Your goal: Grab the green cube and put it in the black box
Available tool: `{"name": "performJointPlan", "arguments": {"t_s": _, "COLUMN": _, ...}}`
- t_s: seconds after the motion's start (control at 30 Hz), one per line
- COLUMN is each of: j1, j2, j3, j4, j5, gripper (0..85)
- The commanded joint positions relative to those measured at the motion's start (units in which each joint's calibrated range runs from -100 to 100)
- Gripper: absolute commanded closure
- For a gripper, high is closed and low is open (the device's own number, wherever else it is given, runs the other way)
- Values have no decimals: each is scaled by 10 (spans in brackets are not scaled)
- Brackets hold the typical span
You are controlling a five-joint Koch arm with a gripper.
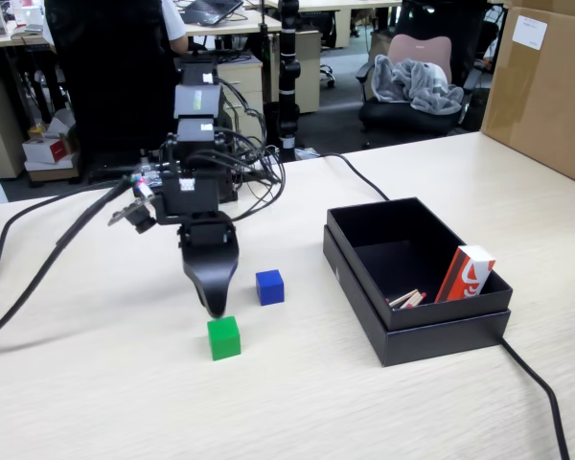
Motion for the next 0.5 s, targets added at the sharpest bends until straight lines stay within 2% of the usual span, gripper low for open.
{"name": "performJointPlan", "arguments": {"t_s": 0.0, "j1": 2, "j2": 12, "j3": 58, "j4": -1, "j5": 0, "gripper": 368}}
{"name": "performJointPlan", "arguments": {"t_s": 0.4, "j1": 7, "j2": 133, "j3": 118, "j4": -1, "j5": 0, "gripper": 382}}
{"name": "performJointPlan", "arguments": {"t_s": 0.47, "j1": 7, "j2": 142, "j3": 120, "j4": -1, "j5": 0, "gripper": 406}}
